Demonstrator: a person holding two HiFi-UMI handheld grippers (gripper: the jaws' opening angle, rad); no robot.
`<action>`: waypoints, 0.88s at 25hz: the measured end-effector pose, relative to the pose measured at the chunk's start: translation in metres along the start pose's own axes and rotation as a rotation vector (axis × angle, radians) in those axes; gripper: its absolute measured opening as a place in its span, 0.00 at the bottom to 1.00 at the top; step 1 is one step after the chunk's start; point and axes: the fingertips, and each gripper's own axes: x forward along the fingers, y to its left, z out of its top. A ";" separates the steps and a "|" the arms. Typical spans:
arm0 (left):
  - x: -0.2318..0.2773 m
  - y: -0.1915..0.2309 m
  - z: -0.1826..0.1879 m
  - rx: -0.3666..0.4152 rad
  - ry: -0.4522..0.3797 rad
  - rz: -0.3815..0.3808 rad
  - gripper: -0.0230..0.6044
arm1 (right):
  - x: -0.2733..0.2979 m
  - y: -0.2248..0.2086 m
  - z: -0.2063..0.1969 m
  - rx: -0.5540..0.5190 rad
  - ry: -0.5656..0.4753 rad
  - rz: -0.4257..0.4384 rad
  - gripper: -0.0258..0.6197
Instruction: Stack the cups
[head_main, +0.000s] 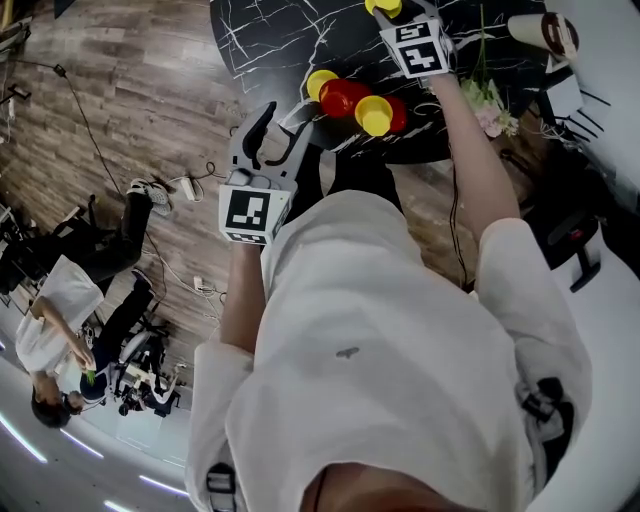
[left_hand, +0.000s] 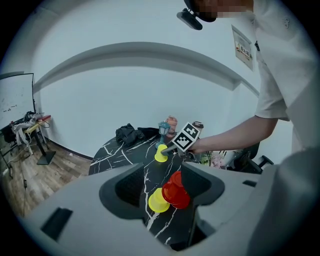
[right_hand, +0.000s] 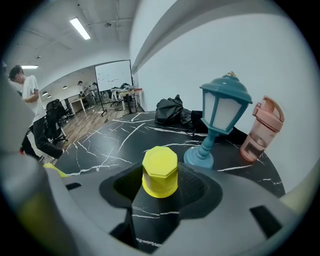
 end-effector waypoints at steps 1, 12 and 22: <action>-0.001 0.000 -0.001 0.001 -0.001 0.001 0.41 | 0.000 0.000 0.000 -0.002 0.000 -0.002 0.38; -0.003 -0.006 0.001 0.016 -0.029 -0.025 0.41 | -0.019 0.004 -0.003 -0.004 0.001 -0.009 0.38; -0.008 -0.015 0.009 0.049 -0.068 -0.072 0.41 | -0.063 0.020 0.005 -0.009 -0.030 0.009 0.38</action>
